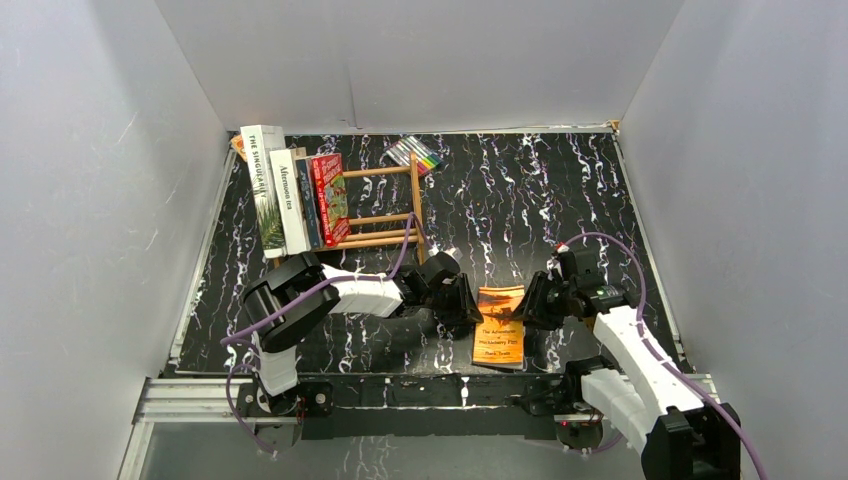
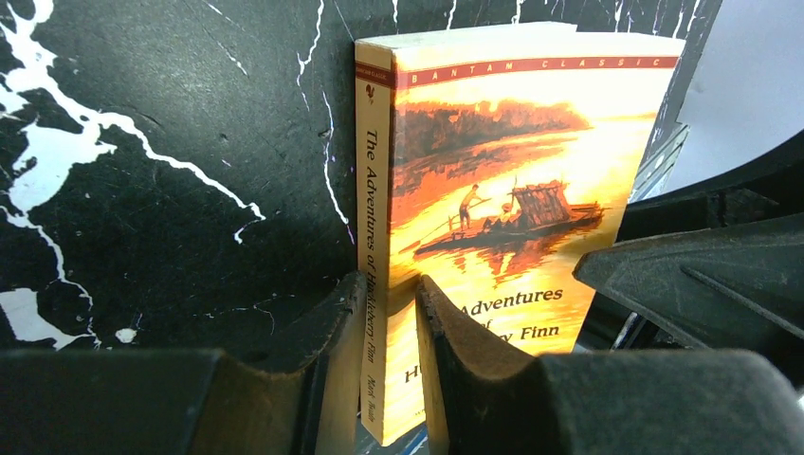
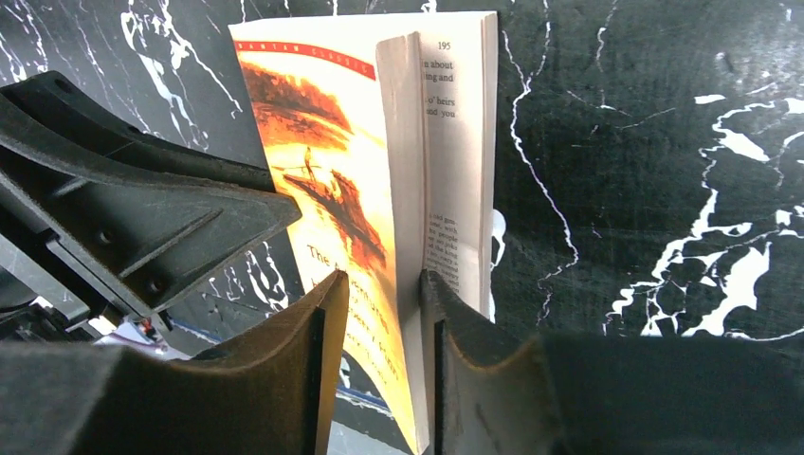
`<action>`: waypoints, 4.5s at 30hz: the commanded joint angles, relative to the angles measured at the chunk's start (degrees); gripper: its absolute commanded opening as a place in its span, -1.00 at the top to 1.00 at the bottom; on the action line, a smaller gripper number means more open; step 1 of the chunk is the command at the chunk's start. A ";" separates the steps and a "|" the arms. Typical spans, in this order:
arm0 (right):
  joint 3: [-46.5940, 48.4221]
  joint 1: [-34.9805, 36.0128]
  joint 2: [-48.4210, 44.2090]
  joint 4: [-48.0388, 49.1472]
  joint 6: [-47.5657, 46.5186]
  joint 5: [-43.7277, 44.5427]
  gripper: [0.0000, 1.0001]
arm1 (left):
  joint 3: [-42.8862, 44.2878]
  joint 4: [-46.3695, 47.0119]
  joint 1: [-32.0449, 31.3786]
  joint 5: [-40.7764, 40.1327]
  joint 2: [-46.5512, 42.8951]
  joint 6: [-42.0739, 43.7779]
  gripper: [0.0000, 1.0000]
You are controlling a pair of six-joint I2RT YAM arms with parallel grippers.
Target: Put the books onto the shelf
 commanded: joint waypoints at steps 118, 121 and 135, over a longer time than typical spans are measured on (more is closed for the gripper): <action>9.18 0.32 -11.83 8.63 -1.30 -1.15 -0.23 | 17.51 -35.54 12.25 -31.80 -41.37 32.94 1.00; 8.76 0.34 -12.09 8.56 -1.02 -1.15 -0.23 | 21.03 -39.17 13.62 -37.69 -39.35 35.31 1.00; 5.78 0.31 -17.52 15.39 -0.97 -2.37 -0.24 | 27.02 -38.54 30.11 -27.65 -29.48 35.47 1.00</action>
